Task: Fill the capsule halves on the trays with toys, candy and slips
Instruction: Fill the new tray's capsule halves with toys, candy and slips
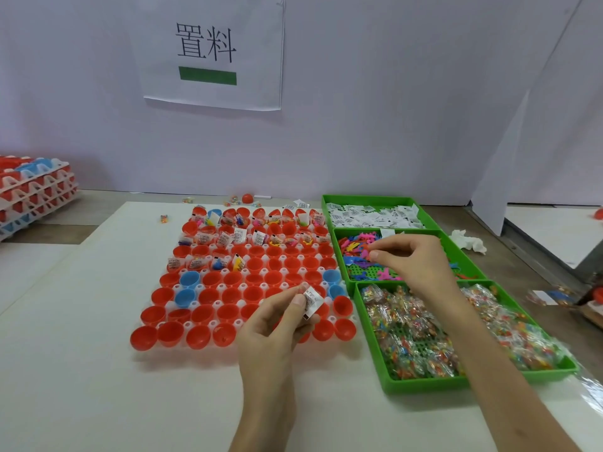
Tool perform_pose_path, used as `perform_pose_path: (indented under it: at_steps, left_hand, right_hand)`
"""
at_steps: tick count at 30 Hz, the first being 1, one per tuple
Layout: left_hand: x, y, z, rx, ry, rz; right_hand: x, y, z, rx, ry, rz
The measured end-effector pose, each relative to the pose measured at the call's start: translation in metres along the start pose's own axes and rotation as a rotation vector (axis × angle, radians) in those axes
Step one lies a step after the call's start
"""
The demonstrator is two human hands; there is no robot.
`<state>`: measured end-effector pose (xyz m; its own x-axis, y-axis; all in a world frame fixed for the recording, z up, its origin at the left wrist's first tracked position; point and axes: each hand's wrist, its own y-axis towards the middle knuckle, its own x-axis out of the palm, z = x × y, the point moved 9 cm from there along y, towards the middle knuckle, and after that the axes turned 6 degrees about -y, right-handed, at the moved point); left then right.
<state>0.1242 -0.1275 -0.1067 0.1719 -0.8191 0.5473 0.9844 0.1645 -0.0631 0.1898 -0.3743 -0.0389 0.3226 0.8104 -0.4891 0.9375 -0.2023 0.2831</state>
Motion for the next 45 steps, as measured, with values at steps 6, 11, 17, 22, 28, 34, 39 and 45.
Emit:
perform_pose_path:
  at_steps: [6,11,17,22,28,34,39,45]
  left_hand:
    - [0.001,0.000,0.000,0.026,0.051,-0.005]
    - [0.001,0.000,0.004,0.052,0.073,-0.007]
    - [-0.002,0.003,-0.002,-0.027,-0.003,-0.003]
    - [0.001,0.001,-0.004,-0.070,-0.084,-0.004]
    - [0.006,-0.003,0.009,0.074,0.037,-0.028]
    - [0.008,-0.004,0.009,0.100,0.055,-0.044]
    - [0.008,-0.004,0.009,0.085,0.022,-0.046]
    - [0.013,-0.005,0.010,0.077,-0.013,-0.086]
  right_hand:
    - [0.039,-0.026,-0.047,-0.115,0.322,-0.428]
    - [0.066,-0.055,-0.076,-0.248,0.237,-0.659]
    - [0.077,-0.056,-0.080,-0.279,0.122,-0.579]
    - [0.073,-0.056,-0.080,-0.264,0.087,-0.584]
    - [0.069,-0.056,-0.080,-0.249,0.100,-0.603]
    - [0.065,-0.056,-0.081,-0.249,0.105,-0.607]
    - [0.064,-0.054,-0.080,-0.235,0.096,-0.590]
    - [0.060,-0.051,-0.076,-0.183,0.122,-0.562]
